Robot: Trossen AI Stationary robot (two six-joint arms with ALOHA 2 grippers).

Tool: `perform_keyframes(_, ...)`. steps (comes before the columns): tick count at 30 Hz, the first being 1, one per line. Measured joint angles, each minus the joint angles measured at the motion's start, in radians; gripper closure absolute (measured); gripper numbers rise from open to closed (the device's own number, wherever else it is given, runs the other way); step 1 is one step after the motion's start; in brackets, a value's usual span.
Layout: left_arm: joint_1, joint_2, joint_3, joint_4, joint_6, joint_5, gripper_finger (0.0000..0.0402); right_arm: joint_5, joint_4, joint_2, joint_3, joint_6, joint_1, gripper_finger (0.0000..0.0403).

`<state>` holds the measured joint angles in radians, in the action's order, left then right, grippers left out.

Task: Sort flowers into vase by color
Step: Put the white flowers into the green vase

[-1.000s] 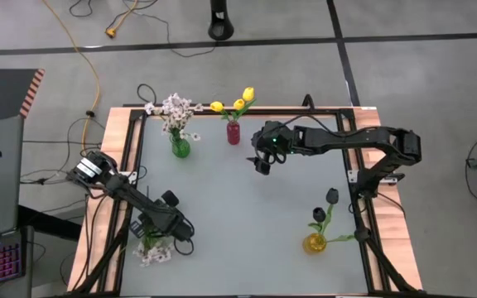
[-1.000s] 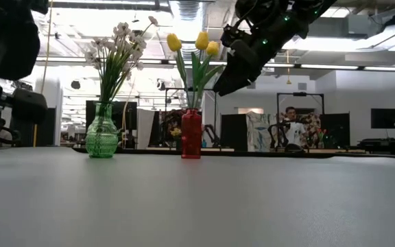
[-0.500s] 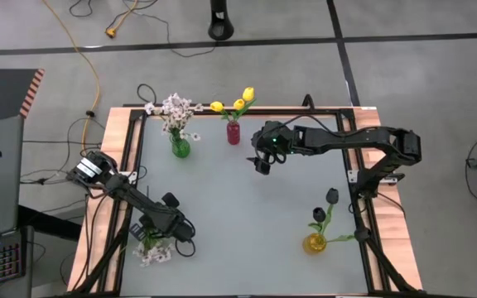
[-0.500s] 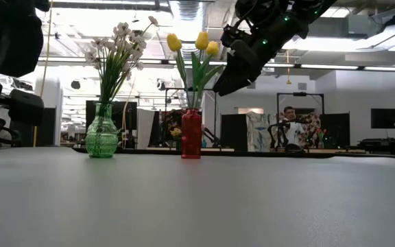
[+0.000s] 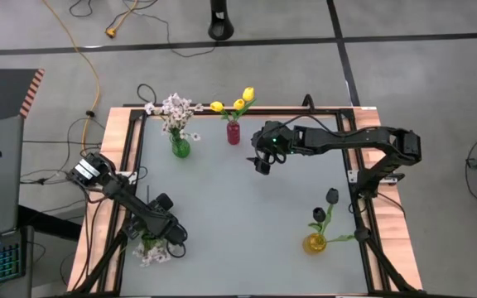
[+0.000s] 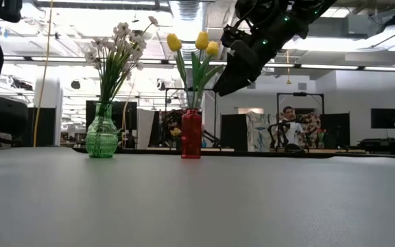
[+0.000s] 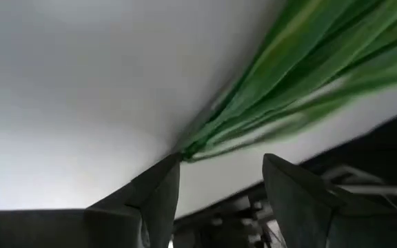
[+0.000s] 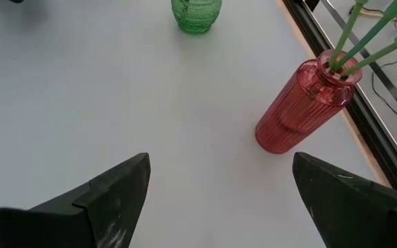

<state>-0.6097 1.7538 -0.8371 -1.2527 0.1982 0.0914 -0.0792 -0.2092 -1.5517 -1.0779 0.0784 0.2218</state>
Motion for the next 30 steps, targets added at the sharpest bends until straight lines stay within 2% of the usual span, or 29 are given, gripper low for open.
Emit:
perform_keyframes(8,-0.003,-0.001,0.011,0.087,-0.078,-0.073,0.0202,0.000,0.000,0.000,0.000,0.000,0.000,0.0020)
perform_keyframes(14,-0.003,-0.001,0.011,0.099,-0.065,-0.076,0.0216,0.000,0.000,0.000,0.000,0.000,0.000,0.0020)
perform_keyframes(19,-0.002,-0.001,0.011,0.110,-0.064,-0.088,0.0266,0.000,0.000,0.000,0.000,0.000,0.000,0.0020)
perform_keyframes(27,-0.002,-0.002,0.009,0.113,-0.113,-0.092,0.0383,0.000,-0.054,0.055,0.000,0.000,0.000,0.0020)
perform_keyframes(30,0.002,-0.002,0.008,0.112,-0.125,-0.090,0.0392,0.000,-0.088,0.098,0.000,0.000,0.000,0.0020)
